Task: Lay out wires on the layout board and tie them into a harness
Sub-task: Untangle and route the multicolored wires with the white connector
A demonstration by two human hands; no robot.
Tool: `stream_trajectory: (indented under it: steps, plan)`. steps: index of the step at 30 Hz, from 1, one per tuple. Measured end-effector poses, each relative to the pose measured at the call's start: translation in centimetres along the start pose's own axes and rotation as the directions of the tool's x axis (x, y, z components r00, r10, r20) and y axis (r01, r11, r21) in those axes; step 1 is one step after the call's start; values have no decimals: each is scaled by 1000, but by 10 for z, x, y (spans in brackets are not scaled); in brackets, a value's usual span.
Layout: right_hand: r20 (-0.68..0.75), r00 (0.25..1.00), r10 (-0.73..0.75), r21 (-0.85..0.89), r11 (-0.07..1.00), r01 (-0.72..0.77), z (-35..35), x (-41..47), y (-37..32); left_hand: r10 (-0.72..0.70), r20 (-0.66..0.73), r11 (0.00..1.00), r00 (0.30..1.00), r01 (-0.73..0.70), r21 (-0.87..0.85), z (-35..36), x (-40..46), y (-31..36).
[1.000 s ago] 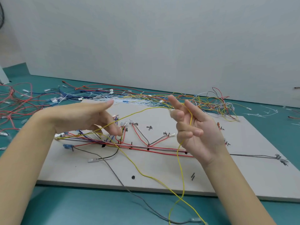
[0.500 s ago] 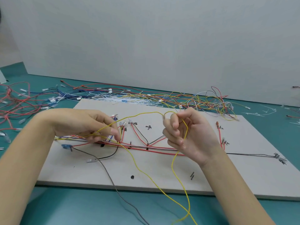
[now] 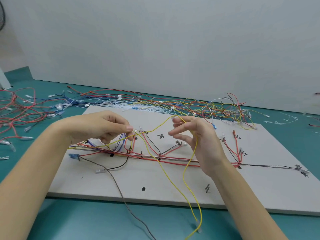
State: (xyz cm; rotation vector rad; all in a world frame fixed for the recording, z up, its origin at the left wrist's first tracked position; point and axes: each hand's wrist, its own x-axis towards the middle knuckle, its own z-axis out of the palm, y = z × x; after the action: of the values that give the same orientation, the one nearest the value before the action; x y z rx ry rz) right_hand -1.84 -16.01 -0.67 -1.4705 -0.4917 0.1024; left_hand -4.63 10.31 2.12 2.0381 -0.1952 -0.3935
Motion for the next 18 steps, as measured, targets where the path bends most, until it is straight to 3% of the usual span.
stream_trajectory:
  steps: [4, 7, 11, 18]
  plan:
    - [-67, 998, 1, -23, 1000, -3, 1, 0, -1, 20, -54, 997, 998, -24, -72, 1, 2, -2]
    - [-35, 996, 81, 171, 982, -74, -2, 1, -2, 33, -65, 995, 997, -39, -93, 0, 4, -2]
    - [121, 983, 140, 431, 884, -179, -3, 2, -6, 23, -127, 977, 992, -49, -205, -3, 8, -4]
    - [168, 968, 188, 571, 781, -251, -4, -1, -11, -15, -313, 847, 950, -154, -508, -14, 8, -6]
